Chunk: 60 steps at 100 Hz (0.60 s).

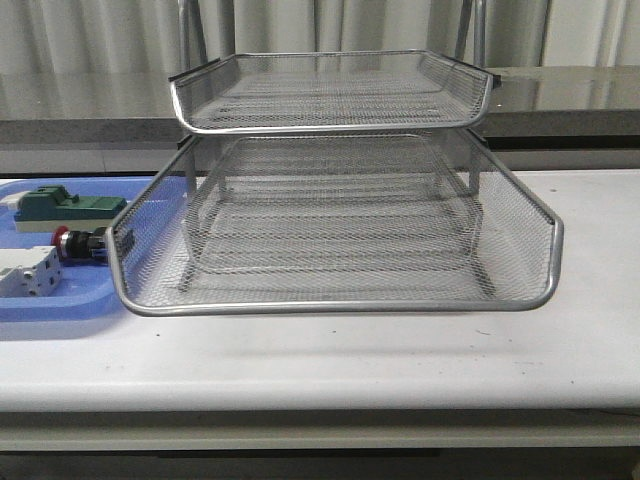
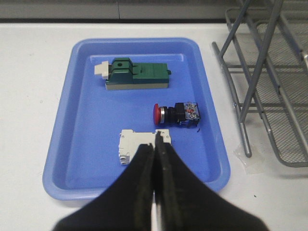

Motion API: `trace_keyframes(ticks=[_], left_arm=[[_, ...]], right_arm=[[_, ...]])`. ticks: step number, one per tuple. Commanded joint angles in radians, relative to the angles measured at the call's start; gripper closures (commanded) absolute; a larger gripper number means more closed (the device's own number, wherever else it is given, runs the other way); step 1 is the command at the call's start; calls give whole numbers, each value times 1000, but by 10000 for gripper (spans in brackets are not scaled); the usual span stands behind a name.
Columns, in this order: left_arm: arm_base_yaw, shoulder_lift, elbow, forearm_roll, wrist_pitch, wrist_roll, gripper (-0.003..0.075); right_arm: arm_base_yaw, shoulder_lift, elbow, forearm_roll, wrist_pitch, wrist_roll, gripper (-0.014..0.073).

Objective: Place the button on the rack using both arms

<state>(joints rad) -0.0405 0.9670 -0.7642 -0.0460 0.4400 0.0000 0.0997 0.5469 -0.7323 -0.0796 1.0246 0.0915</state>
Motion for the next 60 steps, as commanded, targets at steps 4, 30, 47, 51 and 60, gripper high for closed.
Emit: trace_keyframes(ticks=[4,30,47,51,60], left_arm=[[3,125,-120,-9,-34,35,740],[-8,368,-266,-9,53,165,715],[-28,420,-277,-9,61,217,419],[-28,424,-277,-9,59,225,316],[-28,428,-277,-9,54,225,146]], right_arm=[[-3,3,-34,-17,-61,-5,664],[-3,3,-34,-17,-60,-5,664],[-3,3,-34,-17,-60,-5,664],[-3,3,-34,-17,-60,-5,664],[-3,3,-34,-17,-60,-5,664]])
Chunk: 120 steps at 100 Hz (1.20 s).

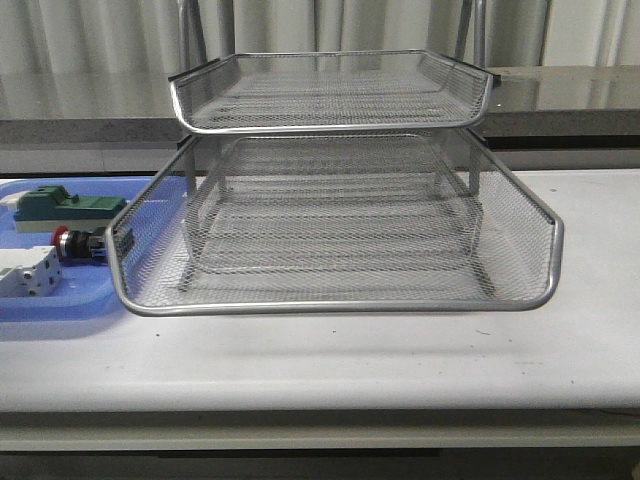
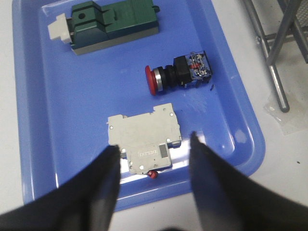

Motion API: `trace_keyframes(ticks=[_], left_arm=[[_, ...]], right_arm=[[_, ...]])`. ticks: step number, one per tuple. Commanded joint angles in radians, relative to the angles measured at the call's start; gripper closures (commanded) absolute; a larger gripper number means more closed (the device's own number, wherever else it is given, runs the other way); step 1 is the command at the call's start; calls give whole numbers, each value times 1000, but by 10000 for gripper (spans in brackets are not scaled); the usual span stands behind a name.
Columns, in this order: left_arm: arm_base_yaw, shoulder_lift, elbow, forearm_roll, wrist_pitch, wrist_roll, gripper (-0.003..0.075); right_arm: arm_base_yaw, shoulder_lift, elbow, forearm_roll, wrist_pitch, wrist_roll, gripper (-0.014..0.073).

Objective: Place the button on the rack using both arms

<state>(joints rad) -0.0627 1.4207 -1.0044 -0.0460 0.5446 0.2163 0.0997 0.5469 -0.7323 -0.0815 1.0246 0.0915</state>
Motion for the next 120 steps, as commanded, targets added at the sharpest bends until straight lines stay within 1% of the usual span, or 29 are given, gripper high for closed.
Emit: trace_keyframes(ticks=[1,7,29,39,44,54,79,93,104,112,120], left_arm=[[-6,-25,-36,-9,-54,9,139],[-6,-25,-36,-9,-56,9,108],[-6,-21,-39,-44,-85,10,122],[-6,0,-85,-18,-67,17,122],[-6,23,-133,-15,-48,25,122],[-6,90,-244,-10,17,119,122],[-6,317,-575,-16,270,392,122],[-12,440,-724,-38,401,556,122],[-19,521,-797,-38,475,659,122],[-26,558,-817,-49,480,716,122],[-36,584,-817,-68,473,802,122]], right_arm=[[-3,3,-34,-15,-60,-5,664],[-3,3,-34,-15,-60,-5,664],[-3,3,-34,-15,-60,-5,664],[-3,3,-34,-15,-60,-5,664],[-3,3,-34,-15,-60,-5,664],[-3,3,-34,-15,-59,-5,664],[-3,3,-34,-15,-59,-5,664],[-3,3,-34,-15,-58,-5,664],[-3,3,-34,-15,-57,-5,664],[-3,3,-34,-15,-57,-5,664],[-3,3,-34,-15,-56,-5,664]])
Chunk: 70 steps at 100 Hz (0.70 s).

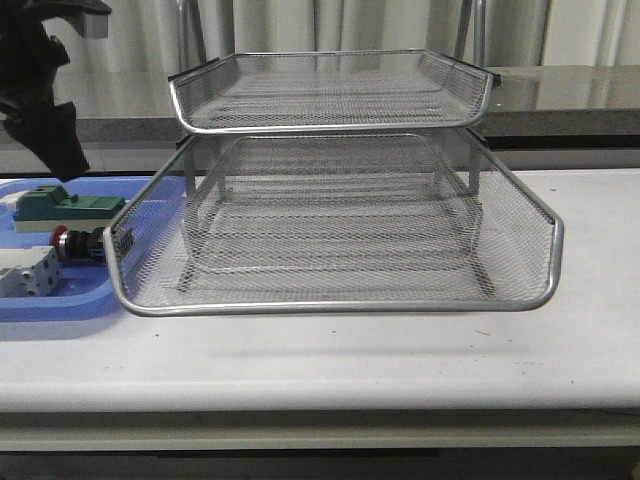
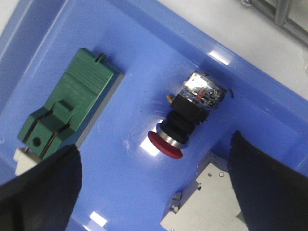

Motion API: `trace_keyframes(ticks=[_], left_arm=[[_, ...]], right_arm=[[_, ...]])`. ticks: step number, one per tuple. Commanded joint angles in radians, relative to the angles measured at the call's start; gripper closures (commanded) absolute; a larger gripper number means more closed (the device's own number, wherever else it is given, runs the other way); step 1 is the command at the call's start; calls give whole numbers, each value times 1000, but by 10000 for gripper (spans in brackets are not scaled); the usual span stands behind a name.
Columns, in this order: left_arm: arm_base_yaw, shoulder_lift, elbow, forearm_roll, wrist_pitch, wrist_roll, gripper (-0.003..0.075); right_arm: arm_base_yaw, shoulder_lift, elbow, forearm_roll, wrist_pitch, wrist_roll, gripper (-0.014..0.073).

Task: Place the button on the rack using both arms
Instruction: 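Grasp the red-capped push button with the left gripper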

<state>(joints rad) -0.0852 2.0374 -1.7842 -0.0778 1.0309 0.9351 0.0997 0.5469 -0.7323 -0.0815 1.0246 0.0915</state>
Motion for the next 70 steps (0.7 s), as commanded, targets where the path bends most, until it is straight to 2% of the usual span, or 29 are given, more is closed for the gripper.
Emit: trace_keyframes(ticks=[1,14,70], left_arm=[[-16,-31,-37,-38,-14,90,122],[-26,5,-37,-41,-24,172,122],[-25,130,-37,-41,-109,186,122]], right_arm=[[-3,3,-34,-15,-55,-5,664],[-3,3,-34,-15,-53,-5,664],[-3,3,-34,-15,-52,-5,664]])
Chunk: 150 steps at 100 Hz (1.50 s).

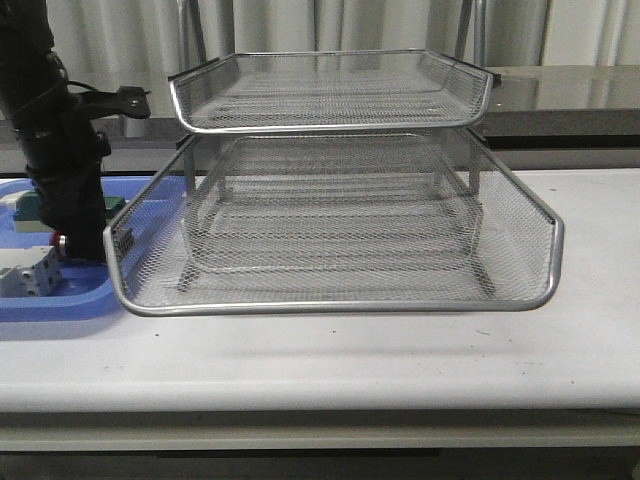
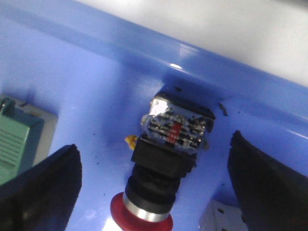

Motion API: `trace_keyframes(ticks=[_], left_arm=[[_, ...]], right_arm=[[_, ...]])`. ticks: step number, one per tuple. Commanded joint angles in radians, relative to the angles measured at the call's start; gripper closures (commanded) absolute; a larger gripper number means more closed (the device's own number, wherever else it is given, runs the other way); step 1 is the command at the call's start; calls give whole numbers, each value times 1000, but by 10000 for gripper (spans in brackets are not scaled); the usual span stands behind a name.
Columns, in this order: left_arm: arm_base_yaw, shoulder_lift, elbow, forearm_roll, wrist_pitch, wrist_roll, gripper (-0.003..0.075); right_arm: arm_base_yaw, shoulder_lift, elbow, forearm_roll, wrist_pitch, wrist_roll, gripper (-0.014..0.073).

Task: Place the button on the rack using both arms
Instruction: 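Grasp the red-capped push button with the left gripper, then lift the button and carry it over the pulled-out mesh tray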

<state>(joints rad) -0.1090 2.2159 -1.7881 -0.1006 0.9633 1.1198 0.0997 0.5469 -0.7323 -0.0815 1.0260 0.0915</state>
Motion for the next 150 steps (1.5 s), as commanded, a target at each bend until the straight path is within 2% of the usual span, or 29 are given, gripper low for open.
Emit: trace_keyframes(ticks=[1,43,50,57,76,82,90,133,150], left_arm=[[-2,-49,-33,-18,-43,1,122],[-2,9,-33,-18,-62,1,123],[-2,9,-33,-18,-62,1,147],[-2,9,-35,-18,-62,1,218],[-2,9,-75,-18,-52,1,533],[-2,9,-98,-18,-49,1,605],[-2,7,-132,-18,-21,1,653],[13,-35,-336,-20,320,-30,669],[28,-117,-341,-16,318,-108,668]], right_arm=[[-3,3,-34,-15,-53,-5,664],[-3,3,-34,-15,-54,-5,664],[-3,3,-34,-15,-54,-5,664],[-3,3,-34,-15,-54,-5,664],[-3,3,-34,-15,-54,-5,664],[-3,3,-34,-15,-54,-5,664],[-3,3,-34,-15,-54,-5,664],[-3,3,-34,-15,-53,-5,664],[-3,3,-34,-15,-53,-5,664]])
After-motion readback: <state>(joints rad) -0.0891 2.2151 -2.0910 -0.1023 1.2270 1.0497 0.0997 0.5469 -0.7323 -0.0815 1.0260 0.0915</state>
